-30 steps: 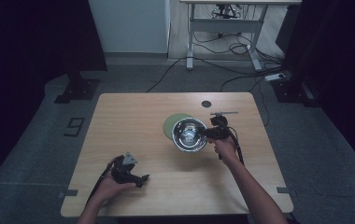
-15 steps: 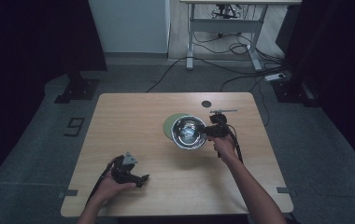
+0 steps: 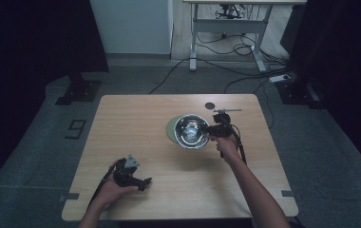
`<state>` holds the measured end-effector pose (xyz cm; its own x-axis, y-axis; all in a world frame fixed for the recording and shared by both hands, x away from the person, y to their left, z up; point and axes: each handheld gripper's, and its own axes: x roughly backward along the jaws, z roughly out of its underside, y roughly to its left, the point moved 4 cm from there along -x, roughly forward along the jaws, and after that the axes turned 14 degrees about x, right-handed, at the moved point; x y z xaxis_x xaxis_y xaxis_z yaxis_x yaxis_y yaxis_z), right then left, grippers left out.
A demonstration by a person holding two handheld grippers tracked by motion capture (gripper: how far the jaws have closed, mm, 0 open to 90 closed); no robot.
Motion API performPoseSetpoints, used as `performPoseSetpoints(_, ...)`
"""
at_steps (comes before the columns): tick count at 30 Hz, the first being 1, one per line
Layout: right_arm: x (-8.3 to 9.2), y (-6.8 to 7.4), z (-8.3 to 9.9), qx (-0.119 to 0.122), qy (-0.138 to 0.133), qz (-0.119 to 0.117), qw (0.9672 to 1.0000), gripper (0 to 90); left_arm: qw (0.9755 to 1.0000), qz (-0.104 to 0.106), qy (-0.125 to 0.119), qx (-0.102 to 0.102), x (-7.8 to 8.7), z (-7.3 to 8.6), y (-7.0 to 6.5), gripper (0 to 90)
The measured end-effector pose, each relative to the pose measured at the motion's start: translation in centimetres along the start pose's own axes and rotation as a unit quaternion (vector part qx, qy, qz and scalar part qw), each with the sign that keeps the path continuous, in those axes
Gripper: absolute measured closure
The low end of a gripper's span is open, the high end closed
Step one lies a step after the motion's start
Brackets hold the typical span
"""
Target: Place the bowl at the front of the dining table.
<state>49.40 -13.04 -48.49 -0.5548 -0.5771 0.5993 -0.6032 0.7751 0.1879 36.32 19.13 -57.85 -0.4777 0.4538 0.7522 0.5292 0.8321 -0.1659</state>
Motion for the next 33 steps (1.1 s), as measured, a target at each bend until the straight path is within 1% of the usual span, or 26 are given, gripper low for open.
performPoseSetpoints(5, -0.1, 0.1, -0.4, 0.001, -0.003, 0.000, 1.0000, 87.0, 1.0000, 0.000, 0.000, 0.000, 0.0, 0.0, 0.0, 0.0)
performPoseSetpoints(16, -0.4, 0.0, -0.4, -0.003, 0.000, 0.003, 1.0000, 86.9, 1.0000, 0.000, 0.000, 0.000, 0.0, 0.0, 0.0, 0.0)
performPoseSetpoints(27, -0.1, 0.3, -1.6, 0.006, -0.008, 0.007, 0.9999, 87.0, 1.0000, 0.000, 0.000, 0.000, 0.0, 0.0, 0.0, 0.0)
performPoseSetpoints(33, -0.2, 0.3, -1.8, 0.004, -0.008, 0.008, 0.9999, 87.0, 1.0000, 0.000, 0.000, 0.000, 0.0, 0.0, 0.0, 0.0)
